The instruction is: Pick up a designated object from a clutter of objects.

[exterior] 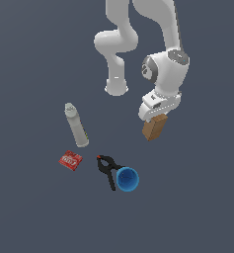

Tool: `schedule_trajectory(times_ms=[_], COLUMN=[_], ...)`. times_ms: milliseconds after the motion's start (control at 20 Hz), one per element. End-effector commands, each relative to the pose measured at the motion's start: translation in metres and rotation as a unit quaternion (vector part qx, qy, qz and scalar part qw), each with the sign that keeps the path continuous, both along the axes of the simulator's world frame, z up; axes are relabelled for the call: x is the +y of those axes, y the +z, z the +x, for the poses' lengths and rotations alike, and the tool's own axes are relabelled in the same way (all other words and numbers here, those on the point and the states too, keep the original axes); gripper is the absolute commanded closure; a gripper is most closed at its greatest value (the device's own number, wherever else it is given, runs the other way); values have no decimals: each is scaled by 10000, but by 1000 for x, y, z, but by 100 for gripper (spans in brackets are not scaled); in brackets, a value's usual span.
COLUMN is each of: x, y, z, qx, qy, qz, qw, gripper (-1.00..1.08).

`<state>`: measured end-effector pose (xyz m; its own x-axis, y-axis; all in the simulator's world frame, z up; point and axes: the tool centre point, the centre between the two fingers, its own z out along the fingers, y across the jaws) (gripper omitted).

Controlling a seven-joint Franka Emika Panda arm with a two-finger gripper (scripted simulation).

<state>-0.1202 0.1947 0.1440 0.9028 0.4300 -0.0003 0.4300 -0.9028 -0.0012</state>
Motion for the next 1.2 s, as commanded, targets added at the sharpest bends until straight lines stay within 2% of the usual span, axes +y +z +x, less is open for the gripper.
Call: schedule_trajectory(times_ms=[0,650,1150], x=[0,0,-3], y=[-1,3,42], z=[0,2,18], qx=[-1,-8,-4], qy=[0,0,4], qz=[1,0,9], qw=[10000,10000,10000], gripper=[108,108,108])
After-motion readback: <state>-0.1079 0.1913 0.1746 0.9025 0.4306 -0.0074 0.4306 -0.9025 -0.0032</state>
